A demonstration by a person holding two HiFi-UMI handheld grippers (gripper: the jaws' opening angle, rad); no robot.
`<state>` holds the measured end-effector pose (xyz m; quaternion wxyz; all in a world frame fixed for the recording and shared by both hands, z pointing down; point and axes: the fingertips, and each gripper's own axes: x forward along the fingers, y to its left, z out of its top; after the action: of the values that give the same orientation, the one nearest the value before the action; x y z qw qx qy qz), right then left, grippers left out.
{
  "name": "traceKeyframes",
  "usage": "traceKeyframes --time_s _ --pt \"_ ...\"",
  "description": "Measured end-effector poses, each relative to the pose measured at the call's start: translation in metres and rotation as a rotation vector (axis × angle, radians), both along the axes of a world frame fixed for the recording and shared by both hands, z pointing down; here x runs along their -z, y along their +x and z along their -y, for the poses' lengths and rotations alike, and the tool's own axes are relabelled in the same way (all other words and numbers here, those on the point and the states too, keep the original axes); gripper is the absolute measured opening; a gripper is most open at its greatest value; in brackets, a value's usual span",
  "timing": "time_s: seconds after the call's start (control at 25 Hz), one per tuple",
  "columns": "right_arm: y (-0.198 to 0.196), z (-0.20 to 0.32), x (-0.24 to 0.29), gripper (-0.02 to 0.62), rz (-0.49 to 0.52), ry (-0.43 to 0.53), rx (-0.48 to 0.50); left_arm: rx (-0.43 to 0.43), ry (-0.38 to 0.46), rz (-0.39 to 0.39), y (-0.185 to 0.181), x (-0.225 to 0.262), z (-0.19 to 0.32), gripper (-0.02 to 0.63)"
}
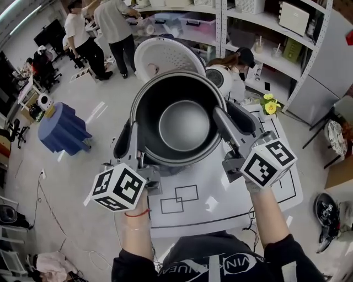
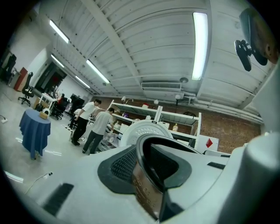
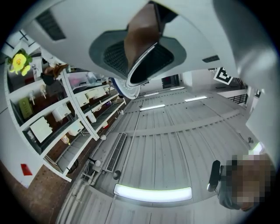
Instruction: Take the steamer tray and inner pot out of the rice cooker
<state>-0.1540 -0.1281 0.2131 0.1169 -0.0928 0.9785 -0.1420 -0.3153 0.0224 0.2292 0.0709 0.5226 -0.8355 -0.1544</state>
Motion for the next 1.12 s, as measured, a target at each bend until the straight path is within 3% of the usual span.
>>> traceKeyframes --time_s 0.28,0.68,0.96,1.12 --pt "0.055 0.02 -0.007 0.115 -0.011 -0.022 -0.089 -0.092 0.007 -0.013 0.042 -0.003 0.034 0.086" --pt "0.149 0.058 -0.035 0.112 -0.023 -0.056 -0.285 -0.297 -0.035 -0.049 0.115 -0.037 0.107 0.086" --pt "0.238 0.082 -0.062 0.112 -0.033 -0.09 -0.434 -0.475 -0.105 -0.086 0.191 -0.079 0.163 0.086" --pt "0.285 0.088 -0.084 0.112 -0.056 -0.12 -0.517 -0.563 -0.114 -0.149 0.233 -0.106 0.186 0.086"
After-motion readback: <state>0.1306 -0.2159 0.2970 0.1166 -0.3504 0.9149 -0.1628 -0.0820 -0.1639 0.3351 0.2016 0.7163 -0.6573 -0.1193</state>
